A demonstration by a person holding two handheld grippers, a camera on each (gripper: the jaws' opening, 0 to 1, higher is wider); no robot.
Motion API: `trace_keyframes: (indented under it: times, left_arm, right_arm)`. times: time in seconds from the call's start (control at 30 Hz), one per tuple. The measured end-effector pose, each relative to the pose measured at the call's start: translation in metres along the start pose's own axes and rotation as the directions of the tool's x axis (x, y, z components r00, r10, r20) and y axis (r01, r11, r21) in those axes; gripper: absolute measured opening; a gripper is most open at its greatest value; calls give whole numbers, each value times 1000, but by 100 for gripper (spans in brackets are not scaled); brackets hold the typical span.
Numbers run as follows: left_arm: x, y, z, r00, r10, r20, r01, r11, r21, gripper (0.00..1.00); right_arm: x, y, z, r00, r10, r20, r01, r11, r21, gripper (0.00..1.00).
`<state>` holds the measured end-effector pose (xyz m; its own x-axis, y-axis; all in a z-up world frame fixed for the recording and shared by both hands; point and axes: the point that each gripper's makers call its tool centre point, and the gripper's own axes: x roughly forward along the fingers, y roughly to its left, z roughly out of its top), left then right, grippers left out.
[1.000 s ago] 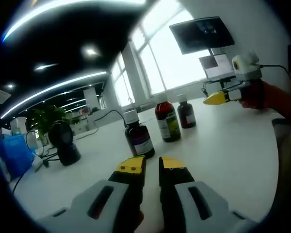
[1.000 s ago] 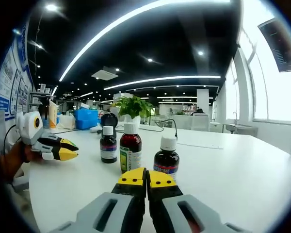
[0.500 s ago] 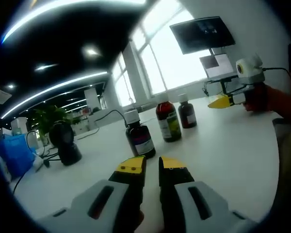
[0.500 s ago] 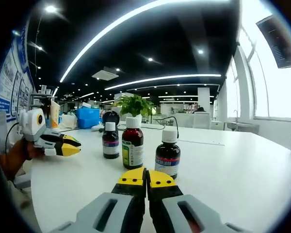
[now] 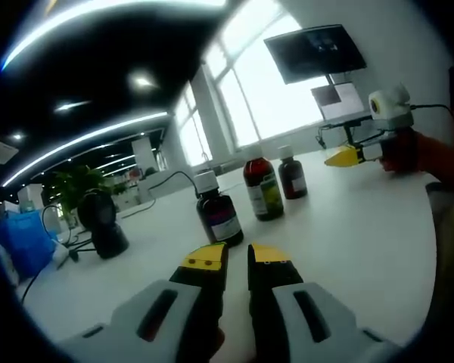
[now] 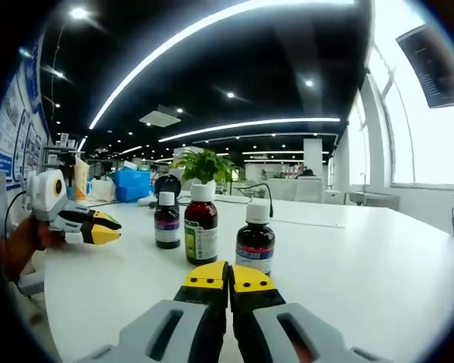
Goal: Rotate the medicine bottle to make it face forward pick up the medicine bottle inspect the drug traceability code place the medicine on the table
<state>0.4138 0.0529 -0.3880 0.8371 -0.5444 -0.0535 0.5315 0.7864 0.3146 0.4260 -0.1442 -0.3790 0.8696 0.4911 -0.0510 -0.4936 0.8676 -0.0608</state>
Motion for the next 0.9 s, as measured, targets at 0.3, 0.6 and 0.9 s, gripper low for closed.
trace_keyframes:
  times: [0.3, 0.6, 0.9]
  left_arm:
    - [0, -1, 0, 1000, -1, 0, 1, 1000, 6, 3]
    - [0, -1, 0, 1000, -2, 1, 2, 1000, 5, 3]
    - [-1, -1, 0, 1000, -5, 2, 5, 1000, 6, 3]
  right_arm:
    - [0, 2, 0, 1000, 2, 0, -2, 1000, -8, 0]
    - [1, 4, 0, 1000, 5, -1, -5, 1000, -17, 0]
    - [1, 2, -1, 1000, 4, -3, -4, 1000, -21, 0]
